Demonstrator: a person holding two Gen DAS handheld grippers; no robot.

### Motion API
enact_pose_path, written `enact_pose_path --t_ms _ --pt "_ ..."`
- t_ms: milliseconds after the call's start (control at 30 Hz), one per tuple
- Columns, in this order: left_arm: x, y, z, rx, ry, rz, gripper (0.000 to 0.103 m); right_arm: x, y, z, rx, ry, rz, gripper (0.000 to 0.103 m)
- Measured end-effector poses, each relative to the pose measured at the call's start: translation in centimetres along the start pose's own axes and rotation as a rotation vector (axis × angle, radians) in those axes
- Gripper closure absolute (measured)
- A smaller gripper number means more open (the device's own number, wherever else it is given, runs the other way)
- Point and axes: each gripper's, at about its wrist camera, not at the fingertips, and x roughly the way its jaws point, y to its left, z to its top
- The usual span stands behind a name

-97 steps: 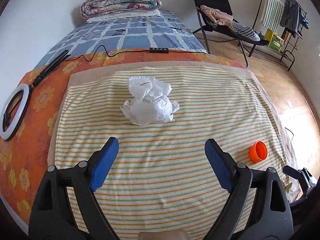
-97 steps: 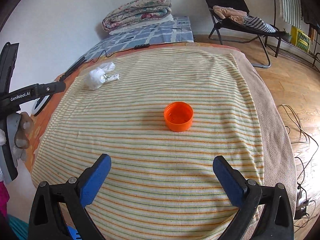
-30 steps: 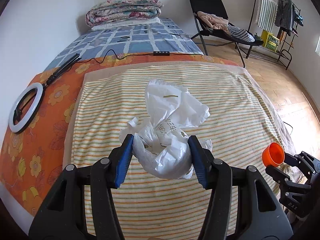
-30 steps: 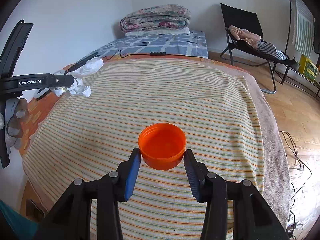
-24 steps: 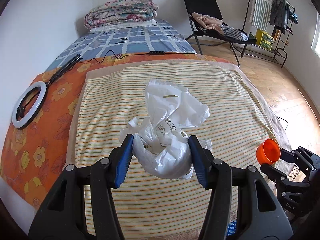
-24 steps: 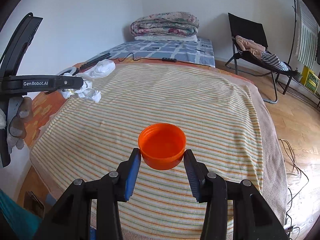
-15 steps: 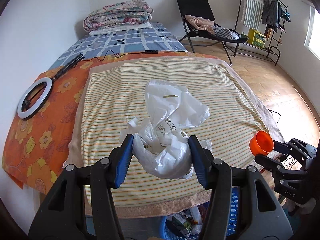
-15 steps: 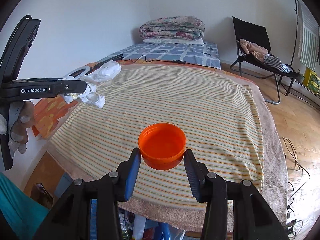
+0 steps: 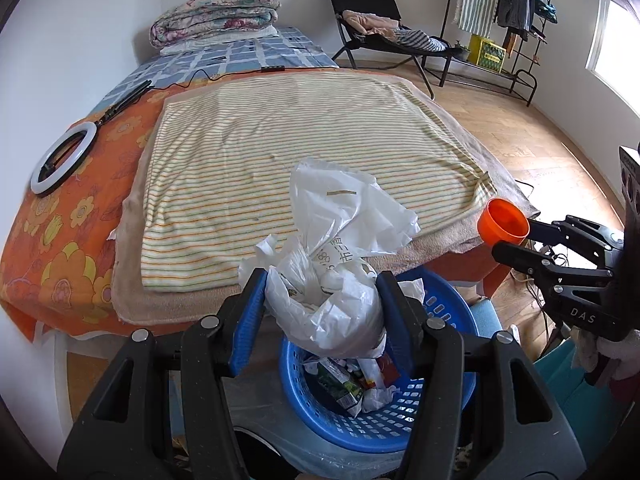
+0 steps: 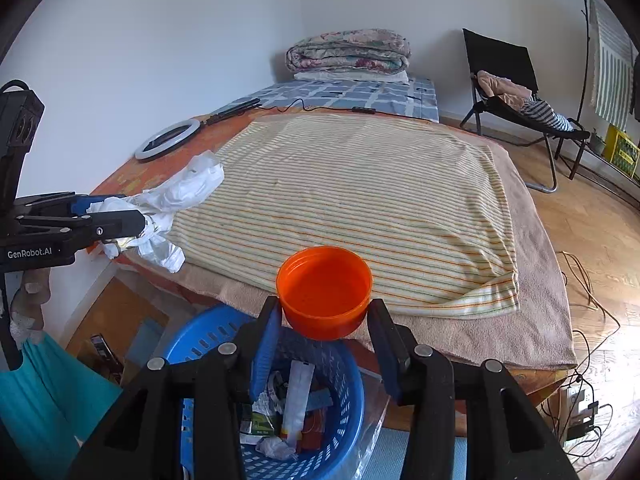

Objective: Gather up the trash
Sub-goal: 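Carry plastic bag with left tool while right tool carries orange cap to basket, then open left tool over basket while right tool drops orange cap into it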

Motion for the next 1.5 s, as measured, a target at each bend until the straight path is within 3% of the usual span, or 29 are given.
enact_pose_path --t_ms 600,1500 --pt "4.4 -1.8 -8.1 -0.014 0.185 -0.058 0.046 0.5 2.0 -5.4 -0.004 0.080 0.010 0.057" --pt "7.6 -1.9 -9.3 -0.022 0.266 -0.050 0.042 3.5 3.5 -8.1 -0.027 0.197 0.032 0.057"
